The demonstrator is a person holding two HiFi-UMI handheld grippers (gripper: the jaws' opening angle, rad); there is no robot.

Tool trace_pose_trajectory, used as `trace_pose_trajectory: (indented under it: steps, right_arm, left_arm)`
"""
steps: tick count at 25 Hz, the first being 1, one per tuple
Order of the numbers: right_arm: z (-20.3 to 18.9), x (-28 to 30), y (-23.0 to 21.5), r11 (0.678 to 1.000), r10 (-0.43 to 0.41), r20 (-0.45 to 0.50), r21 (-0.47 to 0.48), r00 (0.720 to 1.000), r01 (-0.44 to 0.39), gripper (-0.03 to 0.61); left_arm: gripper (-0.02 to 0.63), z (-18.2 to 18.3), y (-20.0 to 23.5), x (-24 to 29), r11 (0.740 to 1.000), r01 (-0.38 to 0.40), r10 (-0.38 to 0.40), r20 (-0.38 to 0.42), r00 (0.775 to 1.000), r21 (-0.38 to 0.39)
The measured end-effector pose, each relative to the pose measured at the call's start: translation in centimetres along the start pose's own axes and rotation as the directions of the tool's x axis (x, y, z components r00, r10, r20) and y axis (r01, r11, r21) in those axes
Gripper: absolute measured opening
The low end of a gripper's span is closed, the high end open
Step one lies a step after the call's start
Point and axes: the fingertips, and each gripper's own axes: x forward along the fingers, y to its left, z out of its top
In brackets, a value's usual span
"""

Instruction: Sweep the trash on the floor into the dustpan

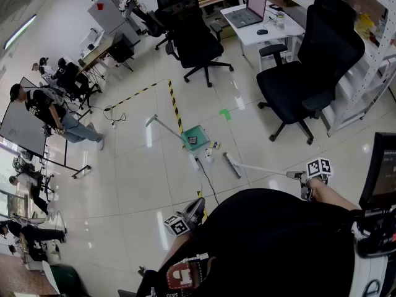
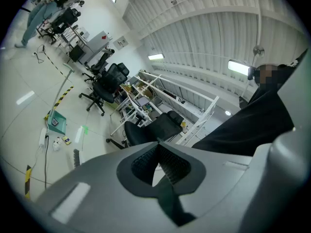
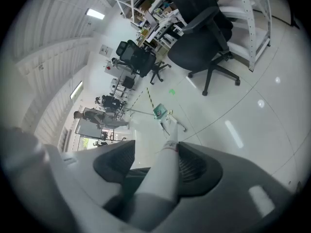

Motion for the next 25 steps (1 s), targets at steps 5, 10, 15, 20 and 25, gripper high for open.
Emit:
trace_pose_trajectory:
  steps: [5,10,15,20,25]
  right_arm:
    - [1.4,2.6,1.8,1.000,-0.018,-0.009,-0.007,1.000,0.018,0.273]
    - [3.7,7.4,5.1,0.998,-0.056,-0.030,-0.026,0.998,0.056,0.273]
    - [7.6,13.6,9.9,0.995,-0.093,-0.036,-0.024,0.995,0.093,0.272]
    - [11.7,19.1,16.9,0.988,-0.139,-0.064,-0.078,0.988,0.134,0.272]
    - [16.5,23.8,20.5,0.987,-0.134,-0.101,-0.106,0.986,0.123,0.268]
  left_arm:
    - [0.002,1.8,2.9,-0.7,1.000,0.008,-0.007,0.021,1.000,-0.014]
    - [0.002,3.9,9.1,-1.1,0.998,0.016,-0.014,0.031,0.999,-0.062]
    - [0.002,10.3,16.6,0.4,0.996,0.036,-0.034,0.024,0.999,-0.086]
    - [0.002,17.9,22.2,0.1,0.994,0.078,-0.077,0.016,0.997,-0.079]
    - [0.002,21.6,26.4,0.0,0.996,0.021,-0.018,0.033,0.999,-0.091]
